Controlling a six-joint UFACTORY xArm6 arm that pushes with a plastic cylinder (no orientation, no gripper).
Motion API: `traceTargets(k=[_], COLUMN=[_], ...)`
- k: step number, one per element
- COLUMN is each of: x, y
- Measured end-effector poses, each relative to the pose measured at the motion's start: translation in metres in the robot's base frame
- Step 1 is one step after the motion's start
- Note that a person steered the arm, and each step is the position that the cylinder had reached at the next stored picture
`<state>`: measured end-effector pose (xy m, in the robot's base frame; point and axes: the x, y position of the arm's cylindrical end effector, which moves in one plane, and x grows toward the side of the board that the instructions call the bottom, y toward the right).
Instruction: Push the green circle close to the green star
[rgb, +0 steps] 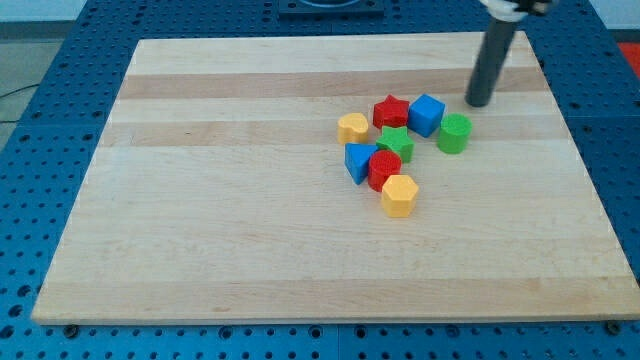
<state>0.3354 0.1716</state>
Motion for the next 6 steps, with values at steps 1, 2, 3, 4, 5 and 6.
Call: traceTargets(k=[1,2,3,4,5,6], x=[0.030,0.051,0.029,0.052,0.077,0.094], y=[-0.027,-0.052,-0.020,0.011,0.011,-0.037])
